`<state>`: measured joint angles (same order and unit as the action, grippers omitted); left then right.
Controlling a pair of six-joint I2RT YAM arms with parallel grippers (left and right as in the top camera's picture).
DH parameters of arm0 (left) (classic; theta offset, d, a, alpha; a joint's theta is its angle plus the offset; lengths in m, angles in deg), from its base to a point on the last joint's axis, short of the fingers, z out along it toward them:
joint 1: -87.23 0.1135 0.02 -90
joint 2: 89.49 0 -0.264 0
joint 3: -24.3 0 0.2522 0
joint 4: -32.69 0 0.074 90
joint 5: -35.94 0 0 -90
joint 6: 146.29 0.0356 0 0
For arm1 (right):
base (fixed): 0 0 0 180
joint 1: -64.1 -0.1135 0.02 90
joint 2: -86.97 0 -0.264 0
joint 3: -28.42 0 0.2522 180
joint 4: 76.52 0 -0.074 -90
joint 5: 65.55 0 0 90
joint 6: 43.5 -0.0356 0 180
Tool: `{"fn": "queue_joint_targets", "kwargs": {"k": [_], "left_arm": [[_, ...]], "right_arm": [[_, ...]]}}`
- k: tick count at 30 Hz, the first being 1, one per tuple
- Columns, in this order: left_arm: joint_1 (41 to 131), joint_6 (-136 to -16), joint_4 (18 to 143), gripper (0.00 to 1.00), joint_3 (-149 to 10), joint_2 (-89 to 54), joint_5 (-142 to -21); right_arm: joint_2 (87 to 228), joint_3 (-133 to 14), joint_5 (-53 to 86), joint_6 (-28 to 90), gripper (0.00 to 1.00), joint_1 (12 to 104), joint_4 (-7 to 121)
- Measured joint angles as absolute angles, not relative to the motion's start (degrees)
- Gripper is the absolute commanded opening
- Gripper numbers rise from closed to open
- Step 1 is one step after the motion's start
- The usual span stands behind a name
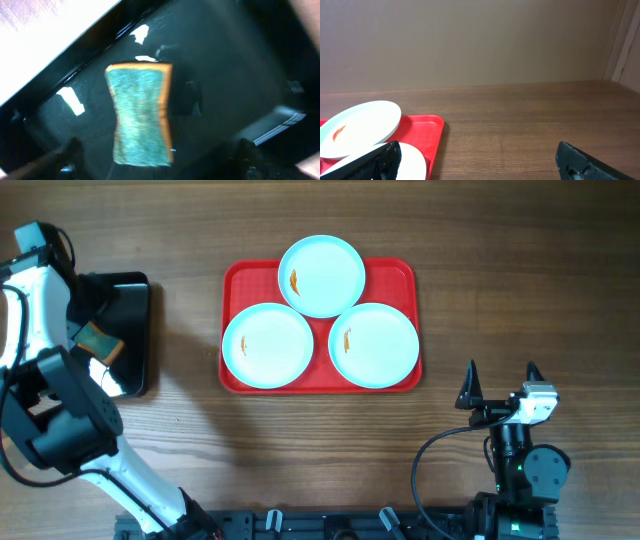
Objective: Clean dirty plates on tray and stack at the side
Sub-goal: 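Grasp the green-and-orange sponge with the left gripper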
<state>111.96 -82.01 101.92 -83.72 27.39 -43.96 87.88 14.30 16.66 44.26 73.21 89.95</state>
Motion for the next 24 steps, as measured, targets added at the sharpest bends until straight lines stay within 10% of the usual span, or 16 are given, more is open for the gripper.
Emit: {"fn": "queue_joint_targets", "kwargs": {"k": [11, 20, 22, 23, 24], "left_arm": [[117.6, -81.7, 104.0, 0.80, -83.7, 35.6, -53.6], [117.6, -79.1, 103.4, 0.04, -83.7, 35.7, -55.3], [117.6, -79.3, 103.4, 0.38, -83.7, 35.7, -55.3], [117.6, -79.2, 103.4, 1.00, -83.7, 35.7, -55.0], [117.6, -79.3, 103.4, 1.00, -83.7, 35.7, -54.8]], "right_arm": [[87.9, 14.3, 16.7, 44.3, 1.00, 73.2, 89.9], [87.9, 14.3, 16.7, 44.3, 1.00, 73.2, 89.9], [87.9, 14.3, 16.7, 44.3, 0.99, 73.2, 89.9], [87.9, 14.3, 16.7, 44.3, 1.00, 73.2, 89.9], [87.9, 14.3, 16.7, 44.3, 1.00, 73.2, 89.9]]}}
